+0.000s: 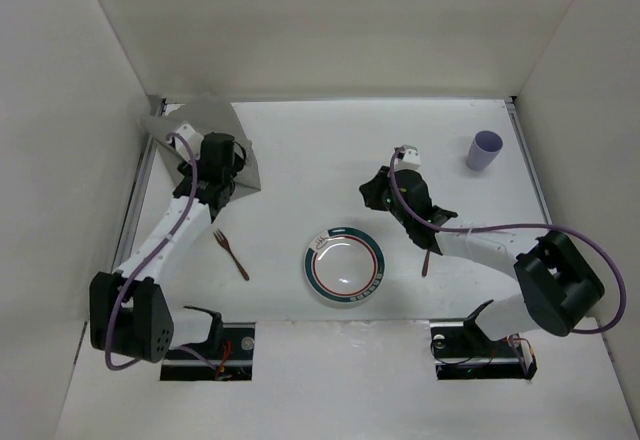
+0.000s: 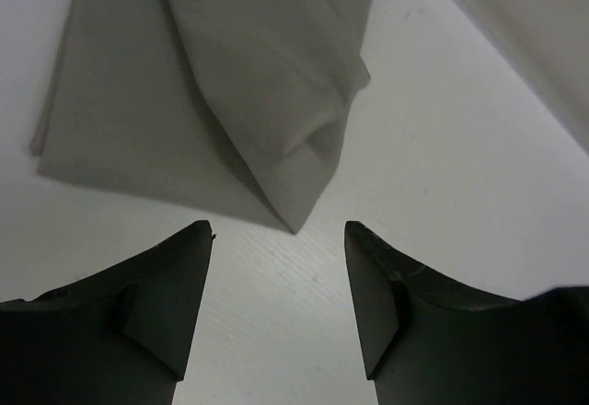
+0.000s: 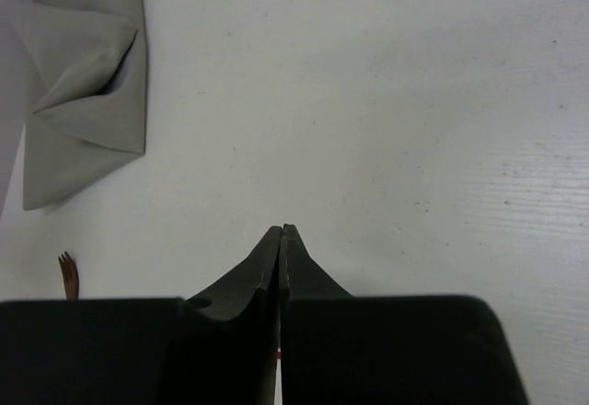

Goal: Set the dinner table for one person

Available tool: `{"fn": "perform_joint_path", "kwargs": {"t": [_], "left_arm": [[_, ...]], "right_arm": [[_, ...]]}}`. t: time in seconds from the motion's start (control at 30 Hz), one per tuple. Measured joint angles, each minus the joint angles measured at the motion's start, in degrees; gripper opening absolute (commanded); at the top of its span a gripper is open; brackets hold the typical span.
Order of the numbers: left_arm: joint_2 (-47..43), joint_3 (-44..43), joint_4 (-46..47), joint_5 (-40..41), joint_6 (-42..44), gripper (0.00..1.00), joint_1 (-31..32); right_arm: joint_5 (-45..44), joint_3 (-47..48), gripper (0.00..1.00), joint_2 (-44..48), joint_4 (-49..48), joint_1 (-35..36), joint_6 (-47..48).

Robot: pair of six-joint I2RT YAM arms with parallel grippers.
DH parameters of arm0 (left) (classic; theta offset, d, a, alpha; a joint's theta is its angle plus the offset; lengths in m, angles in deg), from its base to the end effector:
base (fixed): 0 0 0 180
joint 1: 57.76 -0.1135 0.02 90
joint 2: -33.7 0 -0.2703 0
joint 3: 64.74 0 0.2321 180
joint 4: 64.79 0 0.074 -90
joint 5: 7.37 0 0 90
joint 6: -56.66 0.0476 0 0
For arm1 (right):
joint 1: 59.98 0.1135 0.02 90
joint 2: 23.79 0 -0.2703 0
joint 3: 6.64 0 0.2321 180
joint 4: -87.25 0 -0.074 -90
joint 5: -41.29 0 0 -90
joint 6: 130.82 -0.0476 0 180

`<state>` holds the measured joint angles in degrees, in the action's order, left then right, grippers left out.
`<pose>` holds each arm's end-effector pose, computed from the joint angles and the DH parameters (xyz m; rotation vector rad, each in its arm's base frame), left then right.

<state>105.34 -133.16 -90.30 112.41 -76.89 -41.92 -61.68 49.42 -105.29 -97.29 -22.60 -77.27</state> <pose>0.2640 -0.0503 0.3016 -0.7764 1.8467 -0.1235 0.2465 0.1749 0.2382 0.1385 1.9748 0.6369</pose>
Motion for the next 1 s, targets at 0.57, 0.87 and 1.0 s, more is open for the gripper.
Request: {"fn": "perform_joint_path", "kwargs": {"t": [0.57,0.87,1.0], "left_arm": [[21.5,-7.9,9.6,-13.9,-2.4,0.56,-21.1],[32.5,-11.6,13.0,-18.4,-3.4,0.36,-14.3],[34.5,-12.0,14.1,-18.2,-3.7,0.13,-10.4]], "right_arm": [[4.9,-0.9,0.47,-1.2,-1.6,-1.0,-1.3],[6.1,-0.9,0.48,-1.4,-1.6,-1.6,-1.4],[6.2,-0.9,0.48,-1.4,-1.6,-2.1,-1.5]]}}
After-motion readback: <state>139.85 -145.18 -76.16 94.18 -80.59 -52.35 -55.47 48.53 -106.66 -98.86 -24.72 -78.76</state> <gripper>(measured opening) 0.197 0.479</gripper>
